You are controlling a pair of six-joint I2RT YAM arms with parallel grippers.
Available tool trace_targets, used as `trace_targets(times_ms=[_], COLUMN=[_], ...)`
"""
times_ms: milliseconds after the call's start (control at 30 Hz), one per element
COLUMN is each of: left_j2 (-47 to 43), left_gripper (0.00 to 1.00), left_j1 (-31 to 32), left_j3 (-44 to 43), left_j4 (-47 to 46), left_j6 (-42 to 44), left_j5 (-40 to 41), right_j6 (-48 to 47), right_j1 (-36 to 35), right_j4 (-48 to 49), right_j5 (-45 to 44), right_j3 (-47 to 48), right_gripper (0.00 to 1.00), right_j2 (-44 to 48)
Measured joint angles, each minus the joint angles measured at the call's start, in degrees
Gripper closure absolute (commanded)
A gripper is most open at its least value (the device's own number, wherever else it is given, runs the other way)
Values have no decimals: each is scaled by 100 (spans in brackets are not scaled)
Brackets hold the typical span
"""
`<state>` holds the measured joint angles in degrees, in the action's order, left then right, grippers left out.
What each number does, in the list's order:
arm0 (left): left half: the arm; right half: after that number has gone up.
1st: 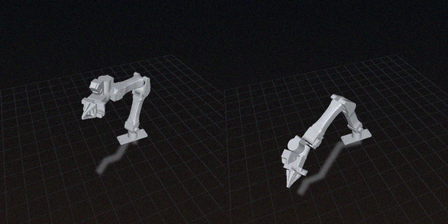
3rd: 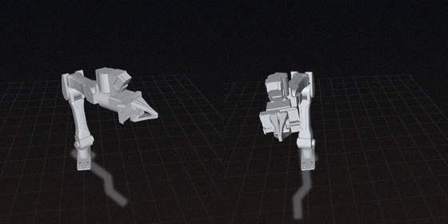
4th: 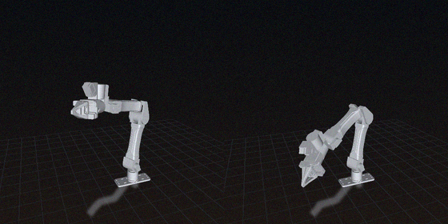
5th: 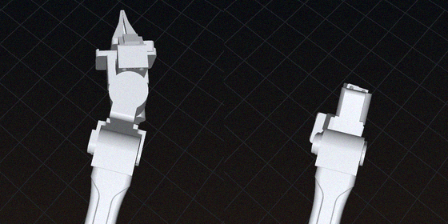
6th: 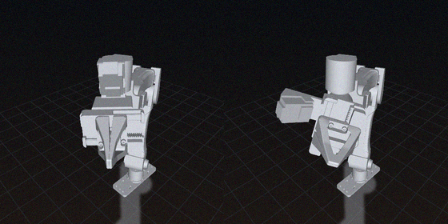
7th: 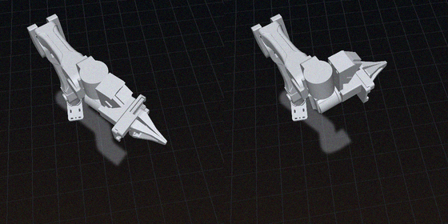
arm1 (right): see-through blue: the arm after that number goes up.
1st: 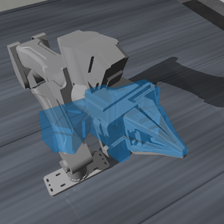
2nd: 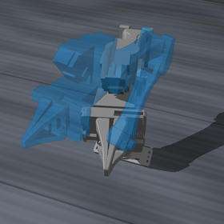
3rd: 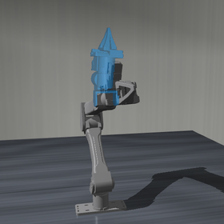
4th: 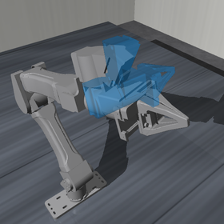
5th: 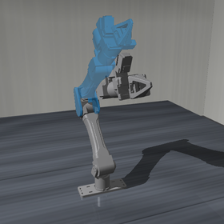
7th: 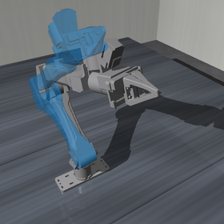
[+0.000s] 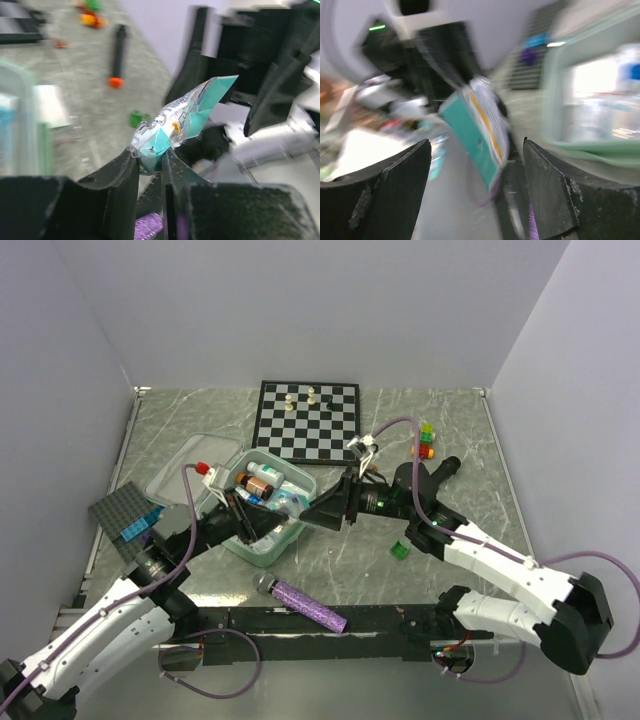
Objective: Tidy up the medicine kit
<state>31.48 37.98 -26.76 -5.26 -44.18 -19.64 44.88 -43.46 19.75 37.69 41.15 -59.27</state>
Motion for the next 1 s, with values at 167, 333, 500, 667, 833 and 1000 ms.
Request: trace_targets(times_ms=[167,333,500,667,833,1000], left_j2=[278,973,1801,1692,1025,490], left_gripper=[99,99,99,99,99,99], left_j1=[-2,-9,-39,-81,-81,-81], left_j3=[-592,-914,-1161,-894,-396,57], left_j4=[1506,2732,3407,3272,2645,1779], left_j6=[-2,-2,-166,-846,-1547,-2109], left_j5=[1215,1849,2155,2371,2483,2540], right_j6=[-892,-1340,-1545,-1604,-1554,-1132], right_j1=[0,0,0,-13,-170,-275], right_j4=[-1792,-2809,-3012,-2957,-2900,-2365], right_j5=[-1386,-2122,-2400,-2463,-2459,-2376], right_j3=[313,304,166,151,372,479], right_gripper=[20,21,22,24,27,27], right_j2=[330,361,358,133,-501,-901])
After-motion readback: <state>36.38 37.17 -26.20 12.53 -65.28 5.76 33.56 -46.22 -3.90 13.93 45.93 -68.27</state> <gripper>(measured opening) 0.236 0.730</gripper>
